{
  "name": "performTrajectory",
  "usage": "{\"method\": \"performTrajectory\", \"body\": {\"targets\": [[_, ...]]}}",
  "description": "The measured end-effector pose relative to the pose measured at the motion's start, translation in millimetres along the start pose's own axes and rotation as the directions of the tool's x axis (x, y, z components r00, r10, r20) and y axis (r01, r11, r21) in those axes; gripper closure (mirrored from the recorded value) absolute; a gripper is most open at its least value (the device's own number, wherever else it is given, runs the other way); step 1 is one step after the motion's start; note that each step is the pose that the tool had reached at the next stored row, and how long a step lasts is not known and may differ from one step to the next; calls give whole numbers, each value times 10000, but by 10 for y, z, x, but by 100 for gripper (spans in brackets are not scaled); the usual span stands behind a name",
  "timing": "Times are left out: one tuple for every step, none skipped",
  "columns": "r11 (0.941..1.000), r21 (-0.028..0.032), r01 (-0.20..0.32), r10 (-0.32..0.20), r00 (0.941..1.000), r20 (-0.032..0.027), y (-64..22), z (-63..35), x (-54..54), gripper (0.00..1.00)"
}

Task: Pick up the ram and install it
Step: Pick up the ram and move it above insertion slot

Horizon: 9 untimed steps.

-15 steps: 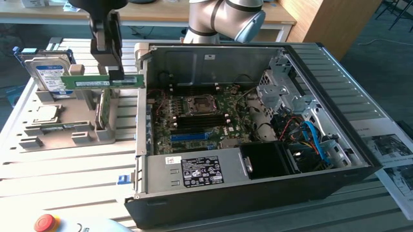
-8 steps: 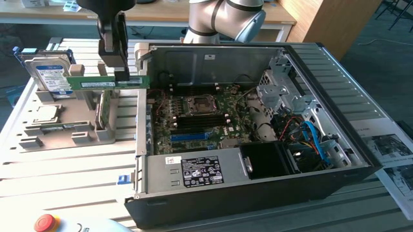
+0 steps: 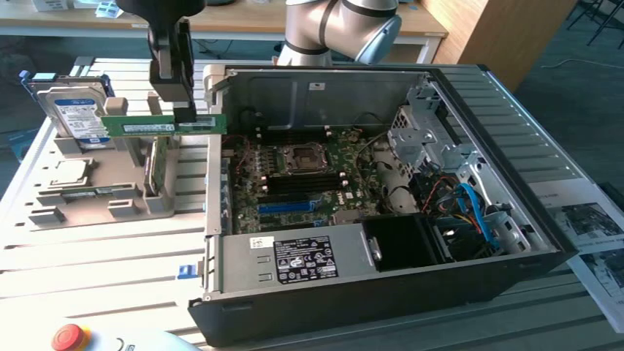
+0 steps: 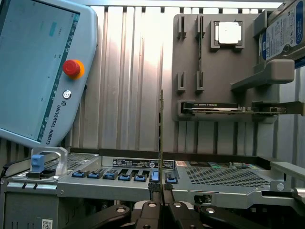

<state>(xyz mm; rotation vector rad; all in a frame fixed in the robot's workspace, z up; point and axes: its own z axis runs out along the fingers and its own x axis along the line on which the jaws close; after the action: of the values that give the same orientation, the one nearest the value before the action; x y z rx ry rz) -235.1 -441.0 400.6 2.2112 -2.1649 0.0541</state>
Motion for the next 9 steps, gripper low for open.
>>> {"method": "performTrajectory", "body": {"targets": [[10000, 0, 0, 0, 10000, 0, 0, 0, 0, 88], [10000, 0, 0, 0, 10000, 1, 0, 0, 0, 88], [10000, 0, 0, 0, 10000, 0, 0, 0, 0, 88], [10000, 0, 0, 0, 10000, 0, 0, 0, 0, 88], [10000, 1, 2, -2, 10000, 1, -5, 1, 0, 88], [10000, 1, 1, -1, 10000, 1, -14, 0, 0, 88], [10000, 0, 0, 0, 10000, 0, -25, 0, 1, 88], [10000, 0, 0, 0, 10000, 0, -39, 0, 2, 88], [10000, 0, 1, -1, 10000, 0, -56, -1, 3, 88]]}}
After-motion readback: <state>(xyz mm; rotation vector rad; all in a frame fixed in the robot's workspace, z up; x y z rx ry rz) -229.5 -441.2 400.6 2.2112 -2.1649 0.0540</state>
